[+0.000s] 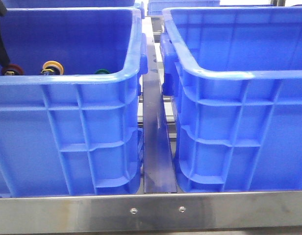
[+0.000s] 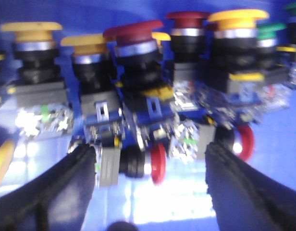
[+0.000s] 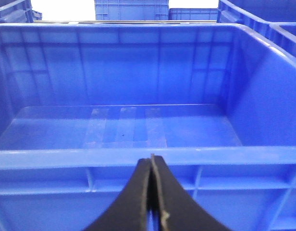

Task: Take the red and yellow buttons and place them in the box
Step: 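Lower the left gripper into the button crate and grasp a red-capped button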

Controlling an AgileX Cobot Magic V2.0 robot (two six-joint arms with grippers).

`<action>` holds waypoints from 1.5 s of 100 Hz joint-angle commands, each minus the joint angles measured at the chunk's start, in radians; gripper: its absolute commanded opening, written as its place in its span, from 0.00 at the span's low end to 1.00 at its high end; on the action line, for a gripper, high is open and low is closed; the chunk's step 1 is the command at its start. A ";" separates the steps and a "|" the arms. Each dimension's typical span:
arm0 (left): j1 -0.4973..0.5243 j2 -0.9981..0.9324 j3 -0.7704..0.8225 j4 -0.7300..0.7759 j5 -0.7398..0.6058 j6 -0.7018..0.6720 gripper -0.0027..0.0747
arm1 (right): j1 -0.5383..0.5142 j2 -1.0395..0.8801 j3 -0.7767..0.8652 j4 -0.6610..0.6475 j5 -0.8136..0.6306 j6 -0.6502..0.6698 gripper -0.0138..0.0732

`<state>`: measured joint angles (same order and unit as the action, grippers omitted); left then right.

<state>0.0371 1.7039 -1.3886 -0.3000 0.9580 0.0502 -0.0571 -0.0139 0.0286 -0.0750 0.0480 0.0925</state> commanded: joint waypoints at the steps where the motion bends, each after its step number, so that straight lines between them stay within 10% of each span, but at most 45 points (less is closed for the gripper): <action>1: 0.001 -0.008 -0.051 -0.036 -0.018 0.000 0.63 | -0.003 -0.017 0.004 -0.013 -0.079 0.000 0.16; 36: 0.001 0.088 -0.117 -0.069 -0.027 0.000 0.60 | -0.003 -0.017 0.004 -0.013 -0.079 0.000 0.16; 72: 0.001 0.088 -0.119 -0.069 -0.030 0.009 0.10 | -0.003 -0.017 0.004 -0.013 -0.079 0.000 0.16; 150: -0.105 -0.320 0.043 -0.076 -0.060 0.163 0.10 | -0.003 -0.017 0.004 -0.013 -0.079 0.000 0.16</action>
<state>-0.0350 1.4382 -1.3476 -0.3436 0.9363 0.2009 -0.0571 -0.0139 0.0286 -0.0750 0.0480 0.0943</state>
